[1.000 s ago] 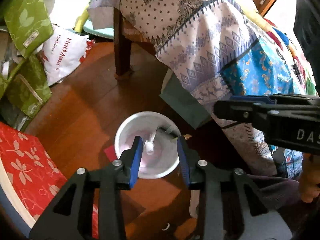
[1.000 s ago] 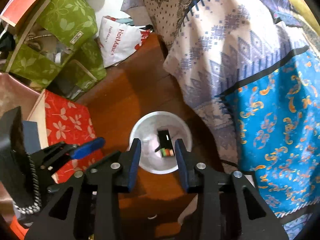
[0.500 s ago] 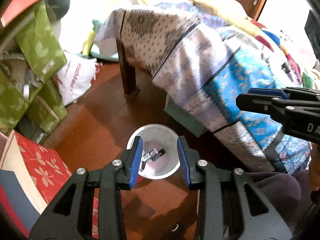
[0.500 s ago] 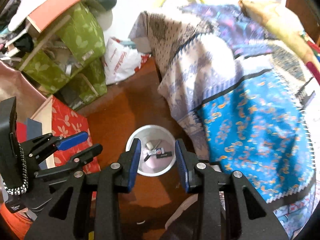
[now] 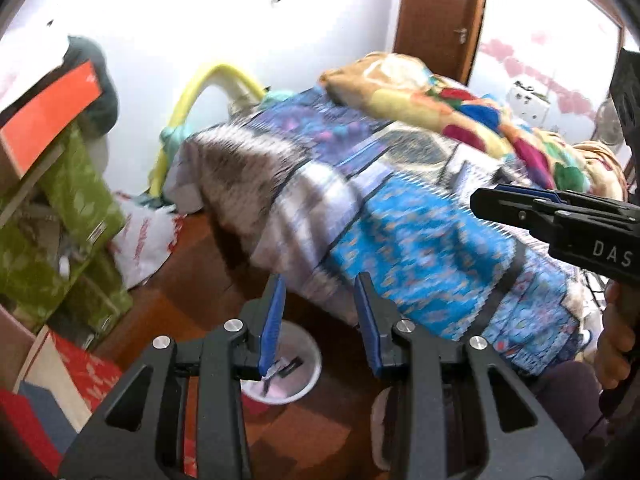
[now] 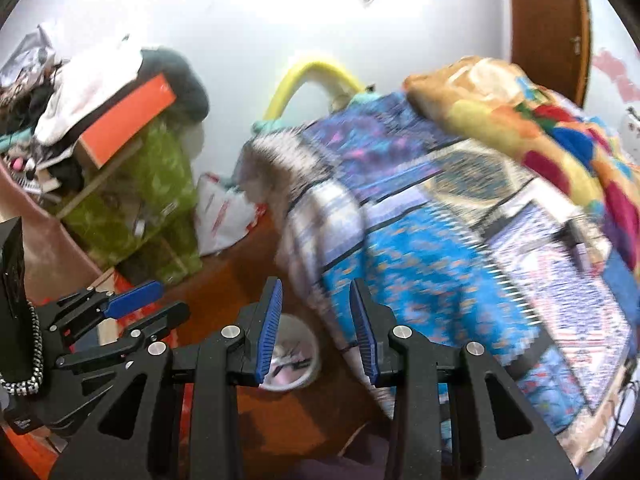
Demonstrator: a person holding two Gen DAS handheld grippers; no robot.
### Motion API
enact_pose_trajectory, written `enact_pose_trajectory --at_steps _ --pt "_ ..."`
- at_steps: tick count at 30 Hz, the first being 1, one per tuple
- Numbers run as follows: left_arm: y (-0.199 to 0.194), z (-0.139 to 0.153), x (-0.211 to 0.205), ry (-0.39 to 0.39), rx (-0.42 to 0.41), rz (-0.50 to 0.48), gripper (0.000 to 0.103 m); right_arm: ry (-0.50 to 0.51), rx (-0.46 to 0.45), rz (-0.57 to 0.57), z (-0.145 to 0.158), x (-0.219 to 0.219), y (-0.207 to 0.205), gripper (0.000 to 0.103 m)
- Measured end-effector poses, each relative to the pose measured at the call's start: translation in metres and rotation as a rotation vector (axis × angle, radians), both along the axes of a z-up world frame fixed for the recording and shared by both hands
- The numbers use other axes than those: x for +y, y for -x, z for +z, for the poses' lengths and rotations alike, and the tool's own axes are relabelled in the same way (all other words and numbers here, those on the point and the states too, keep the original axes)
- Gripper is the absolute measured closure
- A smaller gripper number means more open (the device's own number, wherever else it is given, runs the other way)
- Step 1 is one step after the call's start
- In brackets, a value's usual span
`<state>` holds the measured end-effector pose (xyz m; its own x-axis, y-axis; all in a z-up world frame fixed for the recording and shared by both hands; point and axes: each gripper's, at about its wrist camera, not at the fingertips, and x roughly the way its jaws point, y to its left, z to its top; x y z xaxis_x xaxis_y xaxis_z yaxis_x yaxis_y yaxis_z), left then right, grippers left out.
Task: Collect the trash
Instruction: 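Move both tools back over the bed toward the clear pen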
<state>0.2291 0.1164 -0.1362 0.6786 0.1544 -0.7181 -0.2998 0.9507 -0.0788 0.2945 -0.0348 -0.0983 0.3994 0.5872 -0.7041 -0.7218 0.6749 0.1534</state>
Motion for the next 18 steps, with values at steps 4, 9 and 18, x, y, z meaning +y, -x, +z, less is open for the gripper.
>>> enact_pose_trajectory --at_steps 4,9,18 --pt "-0.024 0.012 -0.031 0.0 -0.029 -0.056 0.064 0.0 -0.071 -0.073 0.011 -0.035 -0.011 0.071" --pt "-0.062 0.016 -0.066 0.009 -0.04 -0.127 0.062 -0.006 -0.092 -0.183 0.016 -0.088 -0.038 0.071" --pt "-0.137 -0.003 -0.131 0.039 0.008 -0.248 0.059 0.013 -0.065 -0.367 0.008 -0.178 -0.086 0.071"
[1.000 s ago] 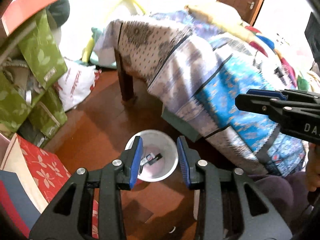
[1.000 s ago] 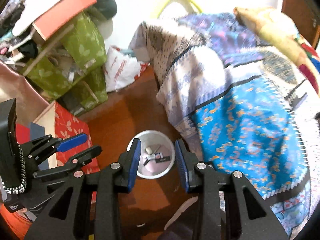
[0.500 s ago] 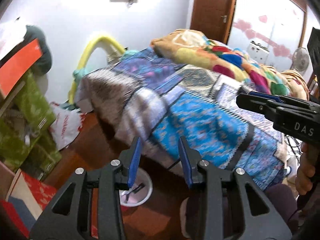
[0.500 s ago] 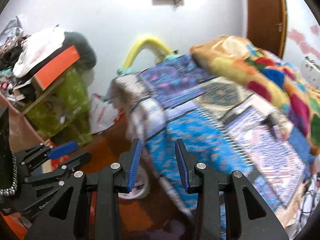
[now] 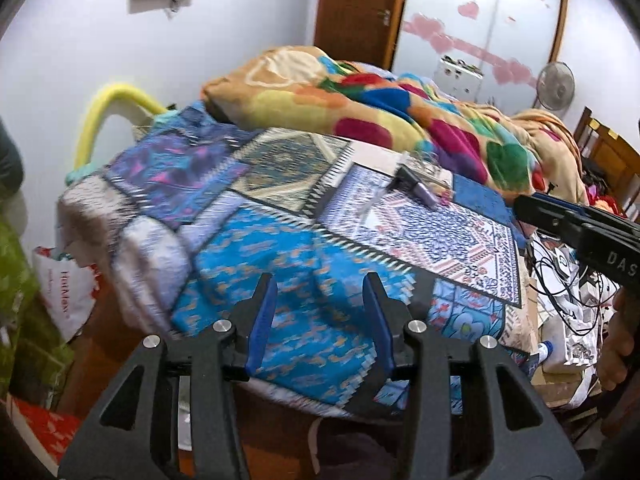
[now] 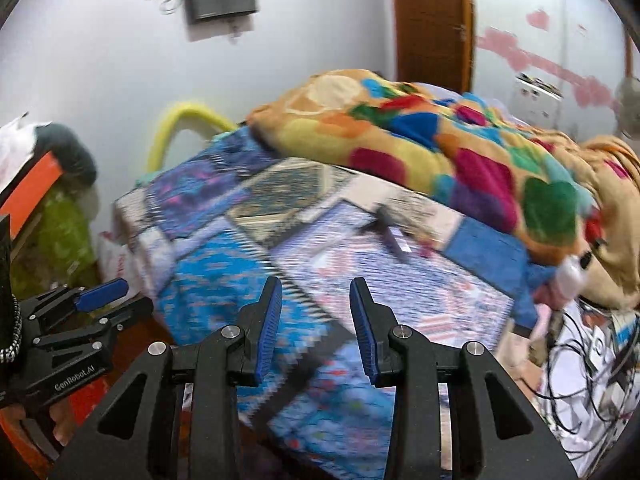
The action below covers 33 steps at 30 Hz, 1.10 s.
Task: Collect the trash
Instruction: 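Move both tools back over the bed toward the clear pen, then grasp the clear pen with the left tool while the right tool grasps the pink beads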
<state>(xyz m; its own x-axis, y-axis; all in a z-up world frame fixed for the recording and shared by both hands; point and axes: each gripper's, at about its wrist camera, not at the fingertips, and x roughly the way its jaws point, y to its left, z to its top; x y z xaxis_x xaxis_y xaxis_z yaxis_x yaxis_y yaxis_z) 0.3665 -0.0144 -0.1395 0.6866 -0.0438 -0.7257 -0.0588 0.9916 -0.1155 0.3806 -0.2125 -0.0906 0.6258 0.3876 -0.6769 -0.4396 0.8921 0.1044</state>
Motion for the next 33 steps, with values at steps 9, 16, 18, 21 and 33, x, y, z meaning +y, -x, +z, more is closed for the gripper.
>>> enact_pose_trajectory --at_steps 9,16,18,21,33 --pt "-0.078 -0.037 -0.045 -0.006 0.084 -0.097 0.059 0.003 0.058 -0.11 -0.024 -0.058 -0.046 0.071" --pt "-0.136 -0.07 -0.057 0.012 0.148 -0.129 0.059 0.0 0.106 -0.124 -0.051 -0.069 -0.084 0.071" --pt "-0.152 -0.078 -0.056 0.016 0.162 -0.135 0.059 0.01 0.12 -0.117 -0.06 -0.068 -0.098 0.071" --pt "-0.175 -0.09 -0.052 0.012 0.179 -0.131 0.059 0.024 0.136 -0.107 -0.071 -0.065 -0.117 0.071" --pt "-0.225 -0.109 -0.059 -0.003 0.148 -0.2 0.059 -0.058 0.251 -0.107 -0.114 -0.057 -0.184 0.071"
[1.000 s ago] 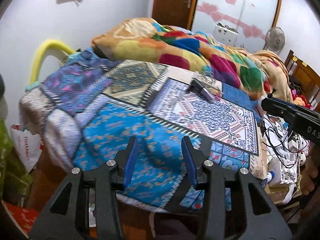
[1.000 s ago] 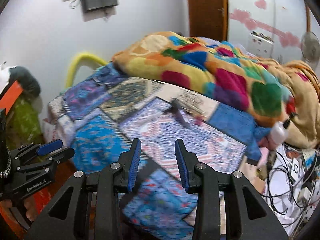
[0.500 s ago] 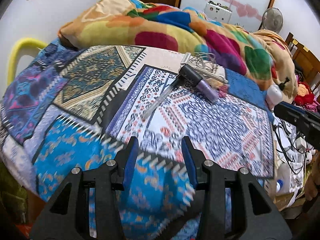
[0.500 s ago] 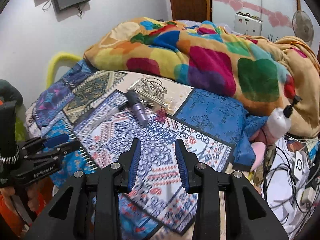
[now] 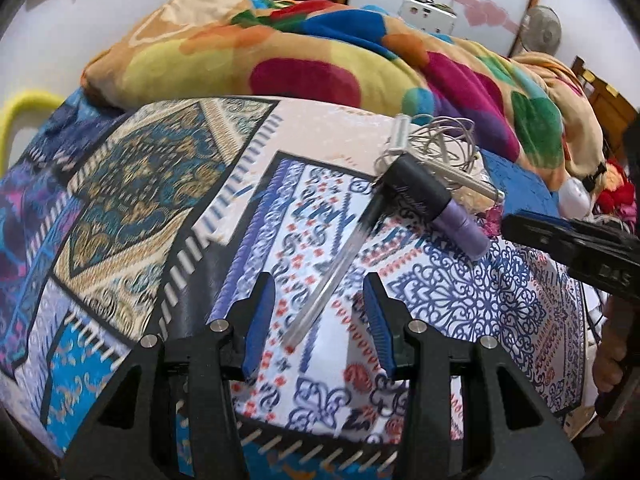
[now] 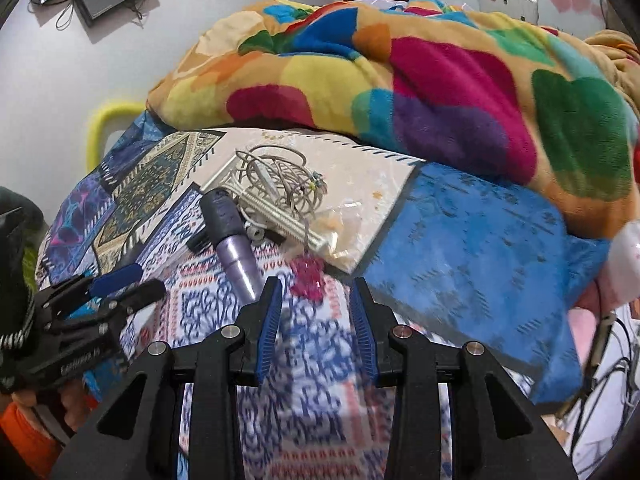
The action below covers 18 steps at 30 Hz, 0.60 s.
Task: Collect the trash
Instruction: 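Grasp the clear pen with the left tool while the right tool grasps the pink beads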
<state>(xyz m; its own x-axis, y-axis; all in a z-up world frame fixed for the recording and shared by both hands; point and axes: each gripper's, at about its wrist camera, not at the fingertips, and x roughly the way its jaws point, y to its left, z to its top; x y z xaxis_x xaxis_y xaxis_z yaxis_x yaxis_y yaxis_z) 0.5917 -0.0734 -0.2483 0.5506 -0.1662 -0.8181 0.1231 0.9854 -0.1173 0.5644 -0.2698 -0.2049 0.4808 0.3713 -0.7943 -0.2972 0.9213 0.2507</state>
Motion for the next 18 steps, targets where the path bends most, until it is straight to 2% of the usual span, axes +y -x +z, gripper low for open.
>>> enact_pose_trajectory --at_steps 2,3,4,5,6,9,12,18 --pt "-0.003 0.0 -0.006 -0.021 -0.009 -0.019 0.06 -0.005 -0.008 -0.003 -0.003 0.003 -0.003 0.071" --pt "-0.004 -0.001 -0.009 -0.037 -0.018 -0.03 0.068 -0.01 -0.007 -0.004 -0.004 0.004 -0.005 0.071" --pt "-0.004 -0.001 -0.011 -0.05 -0.025 -0.034 0.073 -0.01 -0.008 -0.011 -0.006 0.004 -0.005 0.077" --pt "-0.003 -0.001 -0.013 -0.067 -0.032 -0.039 0.082 -0.002 -0.016 -0.017 -0.007 0.004 -0.005 0.087" --pt "-0.001 -0.002 -0.015 -0.074 -0.036 -0.049 0.09 0.002 -0.016 -0.014 -0.007 0.005 -0.005 0.087" --pt "0.008 -0.001 -0.017 -0.064 -0.038 -0.074 0.096 -0.001 -0.03 -0.024 -0.003 -0.001 0.001 0.087" --pt "0.023 -0.001 -0.02 -0.073 -0.031 -0.084 0.096 0.019 -0.053 -0.025 0.006 -0.008 0.01 0.087" --pt "0.051 0.0 -0.017 -0.04 0.017 -0.076 0.096 0.02 -0.106 -0.024 0.033 -0.026 0.032 0.087"
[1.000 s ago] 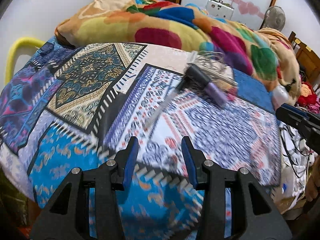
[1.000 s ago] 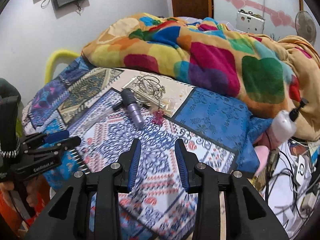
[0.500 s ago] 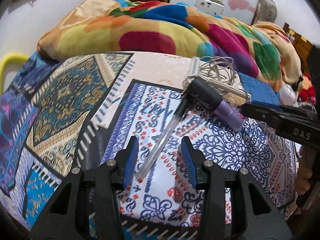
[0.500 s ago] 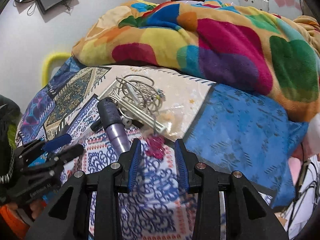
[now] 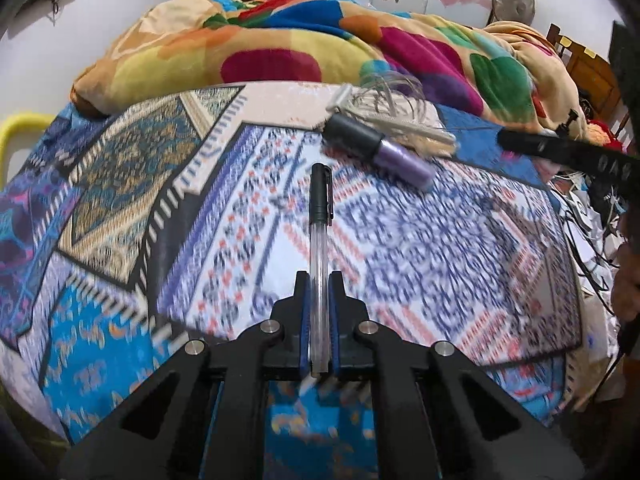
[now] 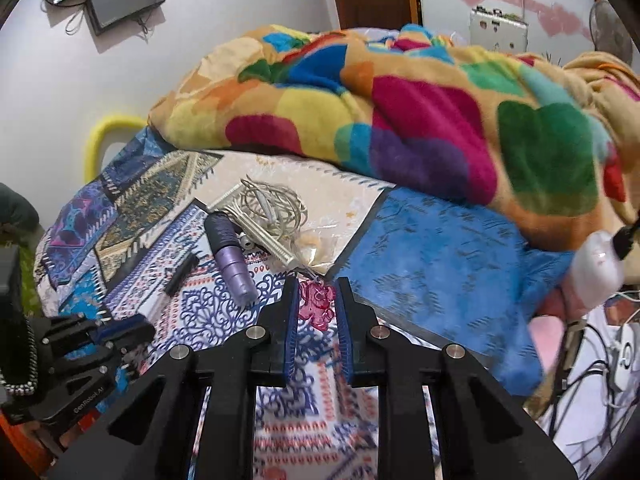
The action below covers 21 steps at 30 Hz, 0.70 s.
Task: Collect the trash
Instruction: 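Grasp the clear pen with the left tool while the right tool grasps the pink beads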
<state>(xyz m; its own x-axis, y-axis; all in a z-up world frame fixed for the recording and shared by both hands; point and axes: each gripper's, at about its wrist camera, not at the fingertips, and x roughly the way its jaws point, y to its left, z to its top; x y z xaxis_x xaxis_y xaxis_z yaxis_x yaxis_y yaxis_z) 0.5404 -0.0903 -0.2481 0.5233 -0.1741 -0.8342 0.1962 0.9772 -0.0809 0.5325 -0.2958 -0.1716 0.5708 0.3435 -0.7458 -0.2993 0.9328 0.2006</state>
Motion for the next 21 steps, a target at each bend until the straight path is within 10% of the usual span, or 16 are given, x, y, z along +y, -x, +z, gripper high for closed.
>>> enact_pose_trajectory --at_steps 21 --pt "-0.012 0.001 -0.02 -0.051 0.036 0.062 0.095 -0.005 -0.008 0.029 0.016 -0.006 0.023 0.087"
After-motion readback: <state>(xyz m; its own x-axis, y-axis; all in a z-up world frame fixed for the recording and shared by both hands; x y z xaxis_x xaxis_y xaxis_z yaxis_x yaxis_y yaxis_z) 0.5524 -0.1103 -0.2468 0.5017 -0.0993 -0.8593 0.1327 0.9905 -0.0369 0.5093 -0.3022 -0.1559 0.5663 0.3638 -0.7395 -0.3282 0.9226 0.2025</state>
